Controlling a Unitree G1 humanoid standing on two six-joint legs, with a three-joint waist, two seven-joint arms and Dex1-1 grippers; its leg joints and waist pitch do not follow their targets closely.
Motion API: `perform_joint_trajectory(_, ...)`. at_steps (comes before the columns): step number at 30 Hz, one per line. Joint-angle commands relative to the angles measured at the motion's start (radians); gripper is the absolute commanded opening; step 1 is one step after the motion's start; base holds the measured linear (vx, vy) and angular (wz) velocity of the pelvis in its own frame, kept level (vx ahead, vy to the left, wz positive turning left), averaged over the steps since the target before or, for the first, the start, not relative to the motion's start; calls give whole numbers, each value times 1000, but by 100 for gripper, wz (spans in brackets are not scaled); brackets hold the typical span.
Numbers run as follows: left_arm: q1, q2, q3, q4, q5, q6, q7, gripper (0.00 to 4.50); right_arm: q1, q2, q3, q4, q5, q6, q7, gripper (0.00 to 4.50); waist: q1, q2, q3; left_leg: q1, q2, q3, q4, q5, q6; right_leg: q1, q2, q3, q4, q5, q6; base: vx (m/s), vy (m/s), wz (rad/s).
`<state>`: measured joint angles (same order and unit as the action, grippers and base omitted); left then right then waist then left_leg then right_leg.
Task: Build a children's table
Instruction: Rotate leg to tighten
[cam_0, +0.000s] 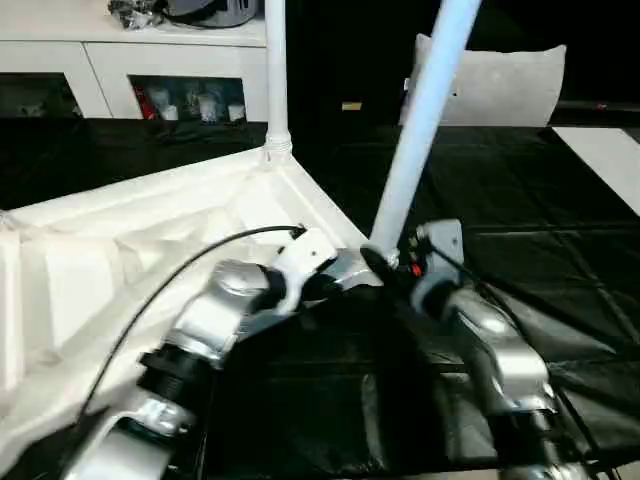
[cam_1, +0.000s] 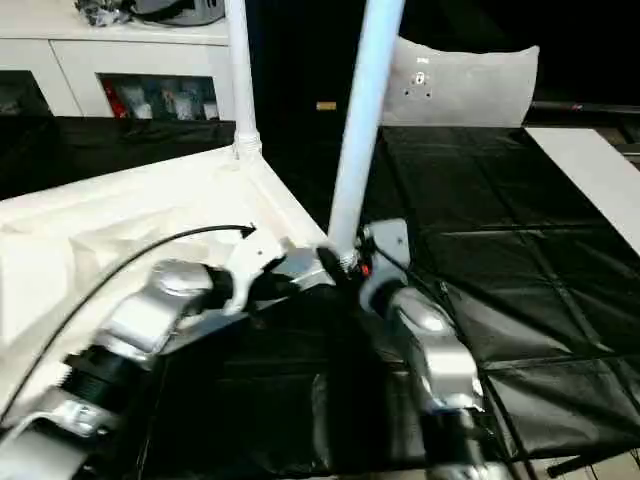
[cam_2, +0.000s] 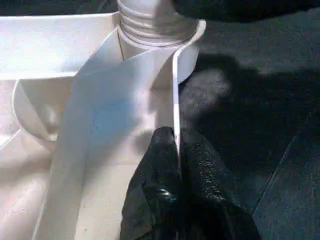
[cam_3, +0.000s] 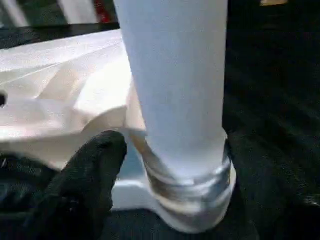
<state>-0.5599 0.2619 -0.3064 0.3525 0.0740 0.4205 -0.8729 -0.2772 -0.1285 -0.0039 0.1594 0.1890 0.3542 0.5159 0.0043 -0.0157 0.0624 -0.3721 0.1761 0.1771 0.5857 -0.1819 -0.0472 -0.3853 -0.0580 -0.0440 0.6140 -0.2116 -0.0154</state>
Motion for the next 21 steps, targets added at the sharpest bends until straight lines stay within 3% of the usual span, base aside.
perform_joint_trajectory(1, -15, 28, -12, -16, -18, -127, -94, 0, 20, -61, 38, -26, 11, -10, 125, 398, 11, 4, -66, 10, 53, -19, -63, -156, 47, 50, -80, 49, -77, -86, -222, 0, 0, 0)
perform_joint_trajectory(3, -8, 77, -39, 4, -19, -196, -183, 0, 25, -128, 24, -31, 32, -32, 233, 405, 12, 7, -69, 9, 53, -17, -60, -130, 61, 48, -80, 50, -70, -28, -240, 0, 0, 0)
perform_joint_trajectory(4, -9, 94, -51, 16, -21, -223, -209, 0, 22, -150, 18, -28, 46, -35, 267, 433, 17, 0, -69, 9, 54, -17, -59, -124, 76, 52, -83, 49, -68, -7, -248, 0, 0, 0)
perform_joint_trajectory(5, -9, 97, -54, 18, -22, -230, -214, 0, 21, -154, 18, -27, 48, -36, 273, 433, 20, 3, -68, 10, 55, -18, -59, -123, 79, 51, -84, 48, -68, -10, -251, 0, 0, 0)
perform_joint_trajectory(8, -7, 126, -67, 29, -41, -275, -287, 0, 18, -206, 31, -32, 69, -51, 355, 447, 35, 6, -67, 18, 58, -13, -59, -136, 71, 44, -85, 49, -69, -41, -256, 0, 0, 0)
perform_joint_trajectory(11, -16, 167, -68, 58, -67, -351, -400, 0, 4, -310, 78, -29, 76, -106, 536, 447, 49, 3, -67, 18, 60, -13, -60, -144, 65, 47, -85, 49, -66, -52, -253, 0, 0, 0)
perform_joint_trajectory(15, -19, 205, -77, 65, -80, -388, -488, 0, -22, -346, 89, -24, 123, -68, 660, 447, 54, 0, -66, 16, 60, -15, -60, -156, 72, 49, -90, 48, -66, -75, -256, 0, 0, 0)
perform_joint_trajectory(18, -11, 226, -92, 51, -85, -405, -533, 0, -40, -352, 98, -17, 139, -52, 699, 411, 59, -1, -67, 18, 62, -13, -59, -146, 67, 45, -88, 46, -64, -93, -257, 0, 0, 0)
perform_joint_trajectory(21, -7, 232, -98, 40, -92, -410, -553, 0, -48, -359, 111, -14, 152, -39, 725, 406, 64, -1, -68, 19, 64, -12, -58, -132, 65, 43, -87, 45, -59, -74, -264, 0, 0, 0)
